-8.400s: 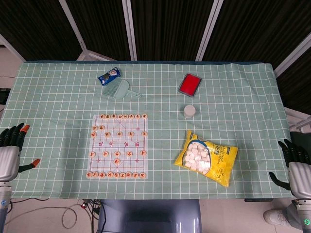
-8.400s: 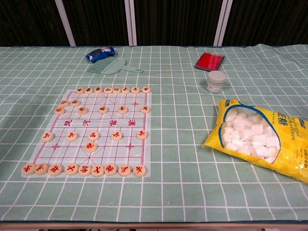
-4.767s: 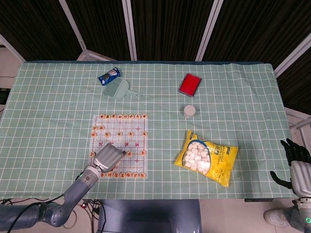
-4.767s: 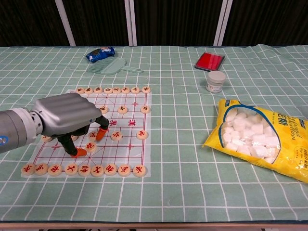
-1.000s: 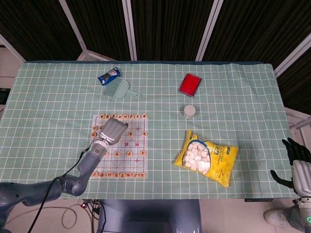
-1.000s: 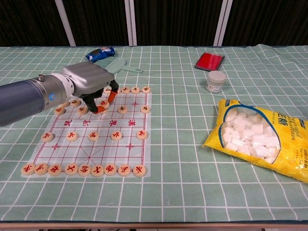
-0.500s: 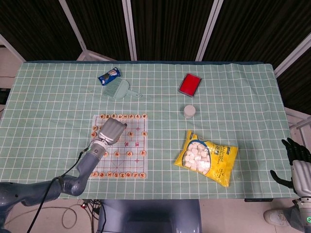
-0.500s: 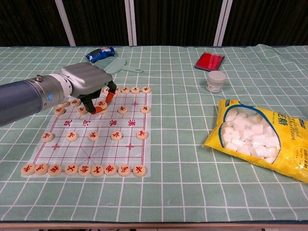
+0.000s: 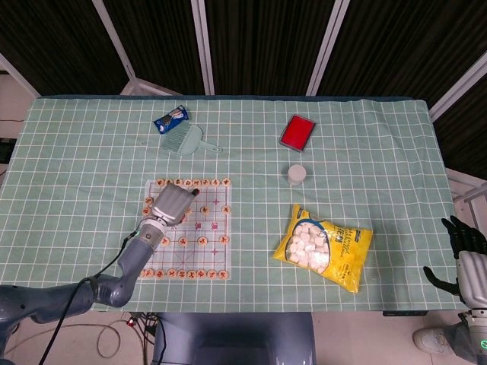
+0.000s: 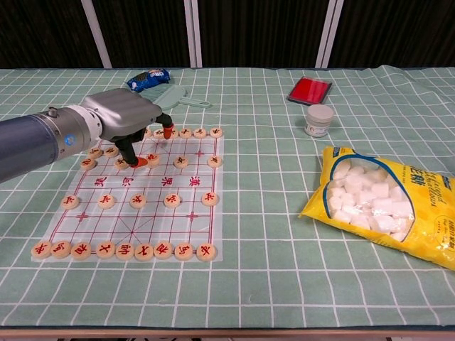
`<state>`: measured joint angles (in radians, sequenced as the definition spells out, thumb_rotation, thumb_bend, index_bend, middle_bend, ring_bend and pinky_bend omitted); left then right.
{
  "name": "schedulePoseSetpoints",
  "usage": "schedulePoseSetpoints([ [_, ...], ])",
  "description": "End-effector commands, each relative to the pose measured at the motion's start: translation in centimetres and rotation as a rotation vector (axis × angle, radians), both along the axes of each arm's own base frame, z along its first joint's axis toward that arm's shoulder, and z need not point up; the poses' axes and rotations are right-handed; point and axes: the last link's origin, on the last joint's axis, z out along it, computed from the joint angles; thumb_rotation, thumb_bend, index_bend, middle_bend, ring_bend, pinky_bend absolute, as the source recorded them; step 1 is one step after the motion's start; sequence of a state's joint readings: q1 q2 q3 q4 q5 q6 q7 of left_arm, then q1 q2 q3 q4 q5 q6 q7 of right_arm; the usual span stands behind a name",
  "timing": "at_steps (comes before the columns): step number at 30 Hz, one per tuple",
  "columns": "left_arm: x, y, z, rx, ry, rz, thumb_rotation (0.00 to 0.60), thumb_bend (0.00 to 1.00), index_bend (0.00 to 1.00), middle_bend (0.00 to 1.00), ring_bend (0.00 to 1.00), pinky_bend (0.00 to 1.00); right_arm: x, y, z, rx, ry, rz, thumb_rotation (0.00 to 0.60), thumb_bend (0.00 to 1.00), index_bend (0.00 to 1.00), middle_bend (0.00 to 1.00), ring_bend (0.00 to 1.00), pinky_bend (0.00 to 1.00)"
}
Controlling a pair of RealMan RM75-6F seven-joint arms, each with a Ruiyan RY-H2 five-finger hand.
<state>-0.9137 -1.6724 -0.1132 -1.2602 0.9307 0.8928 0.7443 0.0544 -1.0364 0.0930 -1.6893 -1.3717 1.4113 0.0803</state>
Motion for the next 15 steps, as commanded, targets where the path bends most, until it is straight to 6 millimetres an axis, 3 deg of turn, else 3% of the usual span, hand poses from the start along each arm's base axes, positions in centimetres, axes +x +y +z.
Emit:
schedulePoseSetpoints([
  [1,-0.1,-0.2,0.6,0.01,-0.023,0.004,0.6,0.23,0.29,1.0,0.9,0.91,0.0,0.0,0.0,-0.001,0.0,0.0,0.6,0.3,0.0,0.0,0.0,0.0],
  [5,-0.4,-0.9,2.1,0.045,-0.09,0.011,0.6,0.21,0.26,0.96,0.83,0.87,0.0,0.0,0.0,-0.001,0.003,0.001,0.6,0.3,0.0,0.0,0.0,0.0],
  [9,-1.3,-2.3,4.5,0.111,-0.19,0.022,0.6,0.18,0.14,0.76,0.65,0.72,0.0,0.0,0.1,-0.001,0.011,0.006,0.6,0.3,0.0,0.0,0.0,0.0],
  [12,-2.8,-4.1,7.0,0.169,-0.254,0.025,0.6,0.14,0.04,0.41,0.34,0.47,0.0,0.1,0.0,0.002,0.021,0.008,0.6,0.3,0.0,0.0,0.0,0.0],
  [15,-5.0,-5.9,9.6,0.24,-0.285,0.049,0.6,0.09,0.0,0.14,0.1,0.24,-0.1,0.1,0.0,0.008,0.049,0.012,0.6,0.3,0.0,0.0,0.0,0.0],
])
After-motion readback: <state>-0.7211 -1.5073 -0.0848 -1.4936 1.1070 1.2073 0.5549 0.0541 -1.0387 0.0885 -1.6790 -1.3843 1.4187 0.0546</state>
